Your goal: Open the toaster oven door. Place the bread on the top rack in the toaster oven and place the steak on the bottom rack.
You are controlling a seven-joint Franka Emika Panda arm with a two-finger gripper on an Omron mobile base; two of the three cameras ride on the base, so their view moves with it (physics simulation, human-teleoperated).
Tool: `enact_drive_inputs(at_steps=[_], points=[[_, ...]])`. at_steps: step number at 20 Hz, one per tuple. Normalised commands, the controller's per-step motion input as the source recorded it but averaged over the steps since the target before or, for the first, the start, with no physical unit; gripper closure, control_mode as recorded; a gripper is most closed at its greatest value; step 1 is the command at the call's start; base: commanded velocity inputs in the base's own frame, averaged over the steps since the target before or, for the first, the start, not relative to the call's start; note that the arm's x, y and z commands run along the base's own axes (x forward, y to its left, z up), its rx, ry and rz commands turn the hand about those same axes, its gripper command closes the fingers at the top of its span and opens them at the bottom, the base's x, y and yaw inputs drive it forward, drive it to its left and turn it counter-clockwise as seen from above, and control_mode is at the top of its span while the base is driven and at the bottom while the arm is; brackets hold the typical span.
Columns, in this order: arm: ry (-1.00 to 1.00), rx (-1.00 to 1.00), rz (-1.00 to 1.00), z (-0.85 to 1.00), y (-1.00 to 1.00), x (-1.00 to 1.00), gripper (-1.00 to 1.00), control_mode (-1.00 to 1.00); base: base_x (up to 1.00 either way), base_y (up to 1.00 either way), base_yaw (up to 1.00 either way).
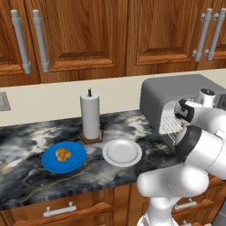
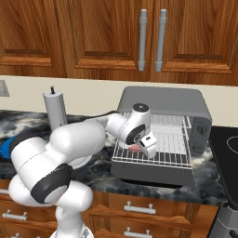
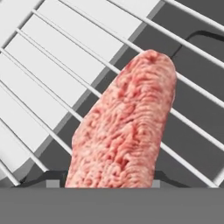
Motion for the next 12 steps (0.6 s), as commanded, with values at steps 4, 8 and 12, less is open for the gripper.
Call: enact_drive_inputs(at_steps=[4,8,12], points=[[-0.03,0.00,0.00,-0.19,-0.05,-0.03,1.00,-1.00,0.00,0.00,0.00],[-0.04,0.00,0.00,-0.17,-0.03,-0.01,-1.00,-1.00,0.00,0.00,0.00],[-0.08,0.00,-0.01,-0.03,-0.02,0.00,-1.00,-1.00,0.00,0.00,0.00]])
